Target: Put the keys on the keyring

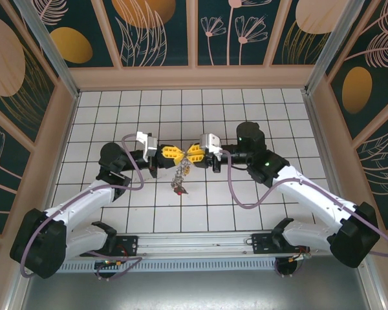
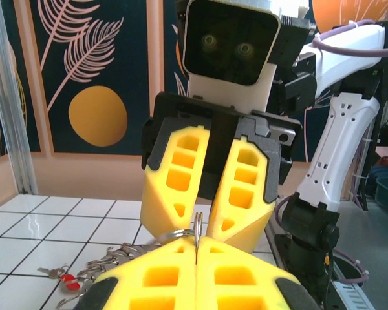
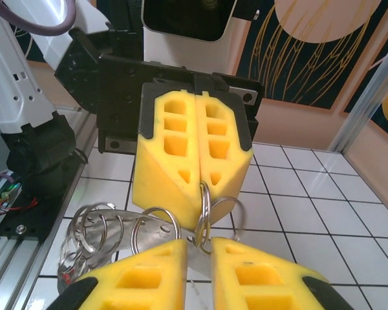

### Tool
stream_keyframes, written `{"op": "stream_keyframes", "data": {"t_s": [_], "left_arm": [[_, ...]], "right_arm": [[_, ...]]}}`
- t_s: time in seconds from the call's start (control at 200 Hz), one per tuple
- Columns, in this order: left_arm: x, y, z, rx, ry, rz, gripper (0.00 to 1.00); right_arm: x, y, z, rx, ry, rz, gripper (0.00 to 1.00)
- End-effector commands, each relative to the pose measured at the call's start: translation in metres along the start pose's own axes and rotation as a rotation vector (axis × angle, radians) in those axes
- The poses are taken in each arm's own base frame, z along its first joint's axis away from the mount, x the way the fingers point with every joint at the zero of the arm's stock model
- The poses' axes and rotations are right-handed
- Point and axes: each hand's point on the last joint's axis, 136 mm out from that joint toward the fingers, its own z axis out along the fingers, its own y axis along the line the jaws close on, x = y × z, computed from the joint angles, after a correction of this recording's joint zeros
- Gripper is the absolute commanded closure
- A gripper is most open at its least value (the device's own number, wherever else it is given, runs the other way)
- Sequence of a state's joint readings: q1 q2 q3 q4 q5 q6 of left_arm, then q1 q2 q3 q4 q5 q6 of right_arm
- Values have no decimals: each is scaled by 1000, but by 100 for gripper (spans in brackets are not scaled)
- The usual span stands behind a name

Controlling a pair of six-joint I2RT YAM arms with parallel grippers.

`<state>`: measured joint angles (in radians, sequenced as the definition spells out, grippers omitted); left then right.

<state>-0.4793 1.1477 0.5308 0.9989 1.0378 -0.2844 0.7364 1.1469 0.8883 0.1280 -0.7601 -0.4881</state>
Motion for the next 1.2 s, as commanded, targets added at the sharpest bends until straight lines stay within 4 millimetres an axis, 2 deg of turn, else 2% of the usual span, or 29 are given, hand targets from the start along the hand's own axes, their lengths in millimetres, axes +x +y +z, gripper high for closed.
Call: {"op": "stream_keyframes", "data": {"t_s": [0.0,0.155,0.285,0.375,0.42,0.46,0.521,0.701,0.776,0.891,0.946,1.061,1.196], "left_arm": [[-16,-3,2,2,-62,47,100],[-12,-3,5,3,-61,41,100],[-9,-1,6,-3,-60,28,100],[-5,3,6,-25,-51,8,100],[0,6,7,-36,-22,4,100],[5,10,7,-54,19,8,89],[20,13,8,-58,112,13,82],[55,13,3,-16,349,44,83],[63,15,3,-4,394,27,87],[66,19,6,6,409,16,93],[66,21,7,6,414,26,100],[64,21,6,7,413,61,100],[40,17,10,-7,294,97,100]], "right_arm": [[-6,4,6,-4,-49,-5,85],[-7,-2,5,42,-73,5,90],[-8,-3,4,54,-85,2,100],[-2,-4,4,60,-51,-4,100],[2,-4,4,56,-13,-17,100],[7,-4,4,50,29,-22,100],[15,-5,3,47,96,-31,100],[39,-8,0,16,306,-26,100],[40,-8,1,7,338,-28,100],[37,-12,3,26,350,-37,100],[38,-15,4,36,367,-37,100],[34,-17,6,51,369,-35,100],[24,-15,2,72,292,-38,100]]}}
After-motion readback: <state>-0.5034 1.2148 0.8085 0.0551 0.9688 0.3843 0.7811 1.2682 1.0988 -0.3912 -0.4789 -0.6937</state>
